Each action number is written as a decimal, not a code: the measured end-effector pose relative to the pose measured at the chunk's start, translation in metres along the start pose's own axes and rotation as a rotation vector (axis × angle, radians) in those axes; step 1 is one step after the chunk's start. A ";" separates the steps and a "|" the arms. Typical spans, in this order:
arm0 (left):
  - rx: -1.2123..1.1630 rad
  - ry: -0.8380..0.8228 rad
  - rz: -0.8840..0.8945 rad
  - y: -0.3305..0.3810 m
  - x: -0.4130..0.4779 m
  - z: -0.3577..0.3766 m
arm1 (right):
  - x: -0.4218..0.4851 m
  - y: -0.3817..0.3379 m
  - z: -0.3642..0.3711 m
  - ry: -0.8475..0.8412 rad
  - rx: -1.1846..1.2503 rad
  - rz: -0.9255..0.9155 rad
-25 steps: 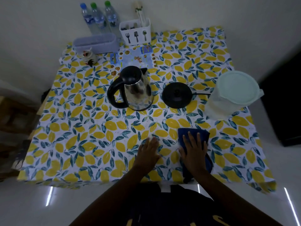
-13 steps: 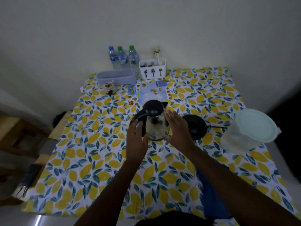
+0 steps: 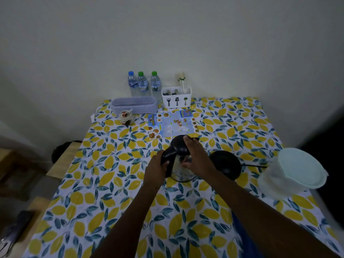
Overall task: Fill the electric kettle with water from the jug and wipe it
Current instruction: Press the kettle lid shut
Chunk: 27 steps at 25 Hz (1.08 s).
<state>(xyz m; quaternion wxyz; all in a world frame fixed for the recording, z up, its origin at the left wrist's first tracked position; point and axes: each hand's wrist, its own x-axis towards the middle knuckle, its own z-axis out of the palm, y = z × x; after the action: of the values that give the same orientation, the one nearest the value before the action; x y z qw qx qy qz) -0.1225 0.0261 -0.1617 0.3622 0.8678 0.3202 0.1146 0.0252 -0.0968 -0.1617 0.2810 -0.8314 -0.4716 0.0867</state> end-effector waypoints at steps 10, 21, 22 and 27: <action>0.029 -0.059 0.254 0.059 0.039 0.034 | -0.034 0.034 -0.066 0.337 0.061 0.208; 0.027 -0.286 0.334 0.116 0.078 0.085 | -0.056 0.088 -0.079 0.436 0.014 0.437; 0.014 -0.288 0.328 0.114 0.079 0.086 | -0.056 0.087 -0.076 0.436 -0.020 0.414; 0.018 -0.269 0.310 0.115 0.076 0.085 | -0.057 0.089 -0.071 0.421 -0.077 0.387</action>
<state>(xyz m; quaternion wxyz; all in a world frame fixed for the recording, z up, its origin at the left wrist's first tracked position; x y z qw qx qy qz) 0.0270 -0.0333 -0.1443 0.3721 0.9174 0.1326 0.0490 0.0890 -0.2066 -0.1584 0.3192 -0.9157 -0.2383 -0.0535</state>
